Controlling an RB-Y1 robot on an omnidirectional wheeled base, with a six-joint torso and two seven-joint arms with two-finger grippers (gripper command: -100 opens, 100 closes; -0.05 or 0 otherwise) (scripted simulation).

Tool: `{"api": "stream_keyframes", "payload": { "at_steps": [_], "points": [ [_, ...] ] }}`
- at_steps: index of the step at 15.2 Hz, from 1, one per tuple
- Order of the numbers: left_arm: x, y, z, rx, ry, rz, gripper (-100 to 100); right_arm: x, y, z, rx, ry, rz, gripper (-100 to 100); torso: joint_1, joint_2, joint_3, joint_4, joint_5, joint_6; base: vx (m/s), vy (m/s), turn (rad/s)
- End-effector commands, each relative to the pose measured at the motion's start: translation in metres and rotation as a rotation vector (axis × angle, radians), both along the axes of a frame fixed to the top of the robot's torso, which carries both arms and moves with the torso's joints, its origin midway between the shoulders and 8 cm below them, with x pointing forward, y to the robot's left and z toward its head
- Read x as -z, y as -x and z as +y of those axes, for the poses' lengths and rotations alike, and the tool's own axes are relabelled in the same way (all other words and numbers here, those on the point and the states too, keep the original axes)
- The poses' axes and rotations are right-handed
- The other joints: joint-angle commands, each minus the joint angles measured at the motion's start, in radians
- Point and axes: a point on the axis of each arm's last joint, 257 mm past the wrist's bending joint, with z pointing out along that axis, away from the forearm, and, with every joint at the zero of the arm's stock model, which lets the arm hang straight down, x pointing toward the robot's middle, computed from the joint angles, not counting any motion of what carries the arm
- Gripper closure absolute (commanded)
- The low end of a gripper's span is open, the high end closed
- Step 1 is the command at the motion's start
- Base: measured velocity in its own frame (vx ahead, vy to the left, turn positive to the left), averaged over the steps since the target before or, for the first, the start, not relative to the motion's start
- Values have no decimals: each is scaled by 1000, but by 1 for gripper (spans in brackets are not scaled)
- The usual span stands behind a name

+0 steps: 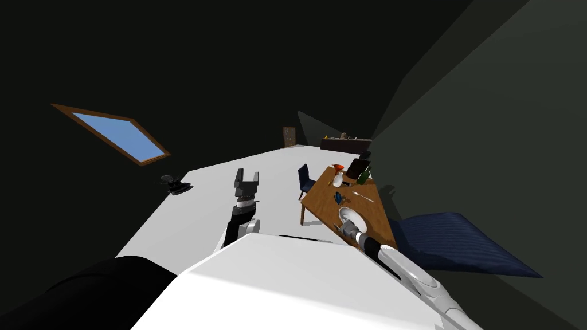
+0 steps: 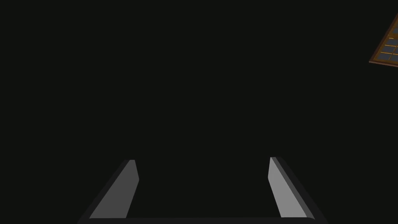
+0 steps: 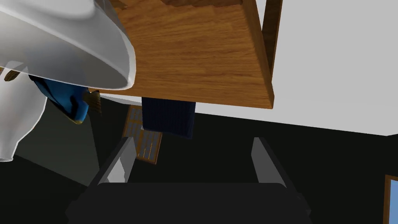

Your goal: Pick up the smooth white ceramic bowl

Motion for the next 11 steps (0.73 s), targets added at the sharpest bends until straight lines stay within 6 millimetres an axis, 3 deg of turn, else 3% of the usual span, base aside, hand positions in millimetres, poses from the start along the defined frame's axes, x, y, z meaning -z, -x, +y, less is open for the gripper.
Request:
{"api": "stream_keyframes", "payload": {
  "at_steps": [1, 3, 5, 7, 8, 9, 10, 11],
  "points": [
    [0, 0, 0, 0, 0, 0, 0, 16, 16, -31, -42, 127, 41, -100, 0, 0, 0, 0, 0, 0, 33, 86, 109],
    [0, 0, 0, 0, 0, 0, 0, 26, 25, -52, -72, 209, 68, -100, 2, 0, 0, 0, 0, 0, 37, 86, 76],
    [0, 0, 0, 0, 0, 0, 0, 30, 28, -57, -69, 220, 77, -100, 2, -1, 0, 0, 0, 0, 34, 66, 39],
    [0, 0, 0, 0, 0, 0, 0, 43, 47, -97, -119, 357, 127, -100, 0, 0, 0, 0, 0, 0, 27, 64, 80],
    [0, 0, 0, 0, 0, 0, 0, 44, 48, -99, -121, 365, 131, -100, 1, 0, 0, 0, 0, 0, 35, 79, 71],
    [0, 0, 0, 0, 0, 0, 0, 49, 57, -119, -147, 431, 157, -100, 1, 0, 0, 0, 0, 0, 35, 74, 54],
    [0, 0, 0, 0, 0, 0, 0, 49, 57, -119, -147, 431, 157, -100, 1, 0, 0, 0, 0, 0, 28, 67, 42],
    [0, 0, 0, 0, 0, 0, 0, 52, 65, -136, -174, 491, 178, -100, 1, 0, 0, 0, 0, 0, 27, 71, 65]
  ]
}}
